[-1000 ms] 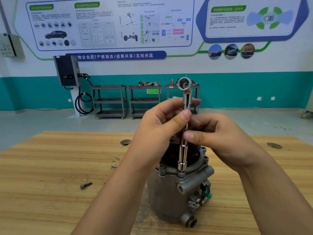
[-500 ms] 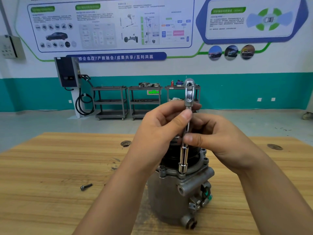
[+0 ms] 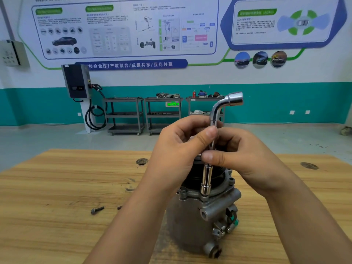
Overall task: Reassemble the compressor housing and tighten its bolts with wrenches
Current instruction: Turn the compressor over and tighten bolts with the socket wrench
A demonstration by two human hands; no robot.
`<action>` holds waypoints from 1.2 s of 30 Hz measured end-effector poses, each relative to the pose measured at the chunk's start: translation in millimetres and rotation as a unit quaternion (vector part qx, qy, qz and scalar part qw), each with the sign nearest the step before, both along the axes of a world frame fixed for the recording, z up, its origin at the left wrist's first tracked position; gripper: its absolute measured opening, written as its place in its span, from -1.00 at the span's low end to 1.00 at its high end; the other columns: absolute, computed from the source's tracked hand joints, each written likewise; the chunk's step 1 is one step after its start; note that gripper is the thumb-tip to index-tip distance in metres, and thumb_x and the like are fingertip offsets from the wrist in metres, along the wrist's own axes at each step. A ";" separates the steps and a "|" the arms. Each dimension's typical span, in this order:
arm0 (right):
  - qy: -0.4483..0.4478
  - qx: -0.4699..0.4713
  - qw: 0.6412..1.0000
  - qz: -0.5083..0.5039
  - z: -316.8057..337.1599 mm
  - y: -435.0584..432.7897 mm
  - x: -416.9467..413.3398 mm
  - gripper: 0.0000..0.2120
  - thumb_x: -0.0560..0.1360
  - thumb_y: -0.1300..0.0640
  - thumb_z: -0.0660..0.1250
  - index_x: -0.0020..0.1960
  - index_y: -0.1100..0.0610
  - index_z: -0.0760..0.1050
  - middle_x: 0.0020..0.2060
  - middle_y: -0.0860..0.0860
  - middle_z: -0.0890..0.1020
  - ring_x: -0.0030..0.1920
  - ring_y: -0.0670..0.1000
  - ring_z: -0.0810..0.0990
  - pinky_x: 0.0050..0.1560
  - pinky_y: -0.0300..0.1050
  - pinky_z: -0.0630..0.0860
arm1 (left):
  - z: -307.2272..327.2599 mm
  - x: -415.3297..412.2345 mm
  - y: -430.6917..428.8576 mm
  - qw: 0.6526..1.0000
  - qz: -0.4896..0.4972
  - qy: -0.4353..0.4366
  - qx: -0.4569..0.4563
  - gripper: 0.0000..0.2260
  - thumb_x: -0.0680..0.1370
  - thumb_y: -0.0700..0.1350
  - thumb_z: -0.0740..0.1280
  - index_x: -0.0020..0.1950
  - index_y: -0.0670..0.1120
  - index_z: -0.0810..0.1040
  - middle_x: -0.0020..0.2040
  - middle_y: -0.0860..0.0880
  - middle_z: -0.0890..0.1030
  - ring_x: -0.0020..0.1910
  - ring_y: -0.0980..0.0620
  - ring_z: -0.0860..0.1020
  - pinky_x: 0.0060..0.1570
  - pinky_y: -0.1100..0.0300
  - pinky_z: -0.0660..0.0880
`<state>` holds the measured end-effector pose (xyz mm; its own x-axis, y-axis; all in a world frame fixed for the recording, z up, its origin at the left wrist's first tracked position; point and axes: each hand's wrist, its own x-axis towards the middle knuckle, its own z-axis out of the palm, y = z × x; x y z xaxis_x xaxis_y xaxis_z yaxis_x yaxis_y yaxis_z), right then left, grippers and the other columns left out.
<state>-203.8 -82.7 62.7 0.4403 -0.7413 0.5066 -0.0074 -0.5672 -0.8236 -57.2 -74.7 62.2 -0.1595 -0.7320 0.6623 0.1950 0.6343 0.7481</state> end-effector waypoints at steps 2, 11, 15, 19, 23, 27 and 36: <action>-0.002 0.003 1.000 0.018 0.5 0.6 -0.9 -0.76 0.31 0.14 0.44 -0.02 0.07 0.63 -0.12 0.07 0.69 -0.05 0.01 0.67 -0.09 -0.24 0.56 | 0.4 -0.2 0.4 1.000 0.000 -0.001 0.002 -0.84 0.45 -0.13 0.32 -0.12 0.03 0.69 -0.19 0.03 0.67 -0.14 0.06 0.63 -0.12 0.18 0.54; -0.029 0.038 0.995 0.086 -0.9 -3.3 -5.3 -0.69 0.33 0.12 0.39 0.08 0.04 0.63 -0.09 0.07 0.71 0.00 0.03 0.68 0.00 -0.24 0.54 | 3.2 -1.1 4.8 0.998 -0.044 0.027 0.032 -0.78 0.46 -0.17 0.25 -0.20 0.01 0.69 -0.20 0.07 0.68 -0.28 0.20 0.61 -0.45 0.38 0.45; -0.040 0.036 0.995 0.087 -1.7 -3.8 -4.7 -0.71 0.34 0.18 0.38 0.06 0.06 0.63 -0.11 0.04 0.71 -0.06 0.00 0.69 -0.05 -0.27 0.55 | 3.4 0.1 4.5 0.998 -0.048 0.023 0.030 -0.80 0.47 -0.17 0.23 -0.14 -0.02 0.65 -0.19 0.07 0.68 -0.26 0.18 0.60 -0.38 0.32 0.51; -0.038 0.026 0.996 0.074 -1.4 -3.6 -3.7 -0.73 0.34 0.20 0.39 0.02 0.05 0.64 -0.13 0.03 0.71 -0.08 0.00 0.69 -0.08 -0.27 0.55 | 3.3 0.9 4.2 0.998 -0.048 0.023 0.040 -0.87 0.47 -0.15 0.32 -0.02 -0.11 0.59 -0.15 0.04 0.68 -0.21 0.11 0.61 -0.31 0.25 0.55; -0.037 0.020 0.997 0.072 -1.0 -3.2 -3.0 -0.76 0.32 0.18 0.40 -0.02 0.04 0.66 -0.15 0.04 0.71 -0.09 0.01 0.69 -0.09 -0.26 0.55 | 2.6 0.8 3.2 0.998 -0.028 0.023 0.046 -0.83 0.42 -0.13 0.31 -0.02 -0.12 0.58 -0.15 0.03 0.68 -0.20 0.05 0.60 -0.23 0.16 0.56; -0.034 0.009 0.998 0.061 -1.5 -3.6 -3.4 -0.82 0.34 0.23 0.39 -0.07 0.11 0.64 -0.19 0.04 0.69 -0.12 -0.01 0.69 -0.12 -0.28 0.55 | 2.2 -0.5 4.1 0.999 -0.024 0.025 0.036 -0.89 0.43 -0.15 0.32 -0.08 -0.07 0.61 -0.18 0.05 0.68 -0.20 0.12 0.62 -0.18 0.19 0.59; -0.016 -0.011 1.000 0.014 -2.8 -5.3 -1.8 -0.75 0.29 0.18 0.46 -0.07 0.25 0.58 -0.20 0.12 0.64 -0.12 0.03 0.64 -0.13 -0.21 0.55 | 1.2 -1.1 1.7 1.000 -0.010 0.013 0.013 -0.88 0.42 -0.12 0.35 -0.14 -0.01 0.69 -0.25 0.03 0.67 -0.18 0.12 0.63 -0.12 0.25 0.56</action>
